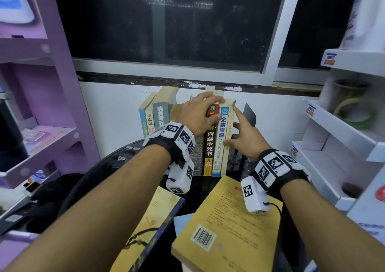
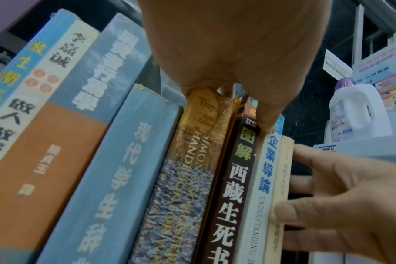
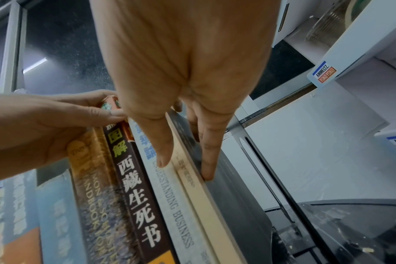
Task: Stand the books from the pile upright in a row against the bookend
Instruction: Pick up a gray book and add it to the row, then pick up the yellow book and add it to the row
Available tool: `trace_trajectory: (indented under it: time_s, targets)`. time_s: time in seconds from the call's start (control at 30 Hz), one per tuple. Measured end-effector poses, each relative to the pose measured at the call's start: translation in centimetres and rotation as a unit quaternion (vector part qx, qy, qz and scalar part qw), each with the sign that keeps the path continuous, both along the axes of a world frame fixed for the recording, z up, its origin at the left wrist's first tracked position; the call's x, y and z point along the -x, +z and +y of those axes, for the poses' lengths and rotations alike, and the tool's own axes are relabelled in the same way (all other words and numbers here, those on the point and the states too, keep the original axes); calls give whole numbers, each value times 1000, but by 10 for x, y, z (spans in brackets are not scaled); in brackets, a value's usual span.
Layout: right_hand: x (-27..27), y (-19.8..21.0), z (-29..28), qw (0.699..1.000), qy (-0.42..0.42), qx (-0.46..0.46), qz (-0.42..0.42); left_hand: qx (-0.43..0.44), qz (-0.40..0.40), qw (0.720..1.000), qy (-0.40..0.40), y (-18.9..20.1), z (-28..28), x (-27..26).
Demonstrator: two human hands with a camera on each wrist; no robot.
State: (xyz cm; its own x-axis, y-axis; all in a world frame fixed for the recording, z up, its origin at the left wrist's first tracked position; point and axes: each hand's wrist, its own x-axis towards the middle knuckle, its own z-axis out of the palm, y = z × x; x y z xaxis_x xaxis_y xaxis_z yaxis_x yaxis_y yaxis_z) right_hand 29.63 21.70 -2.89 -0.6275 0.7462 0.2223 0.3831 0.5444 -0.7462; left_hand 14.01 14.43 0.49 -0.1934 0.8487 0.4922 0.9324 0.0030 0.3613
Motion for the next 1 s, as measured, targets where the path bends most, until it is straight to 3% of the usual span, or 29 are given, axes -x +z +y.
trace_trajectory:
  time_s: [0.3,0.57,0.77,1.0]
  targets:
    - [-12,12,-25,999,-31,27,30,-15,6,1000,11,-7,-26,-12]
    - [-40,8,-52,994,-53,94,-28,-83,-120,989,-16,-21,-63,-37]
    - [-65,-2,-75,983,-91,119,-108,10,-202,979,-10,-44,-81,-54]
    - [-89,-24,-86,961,-127,142,-198,236,-270,933,4,-81,-83,-65]
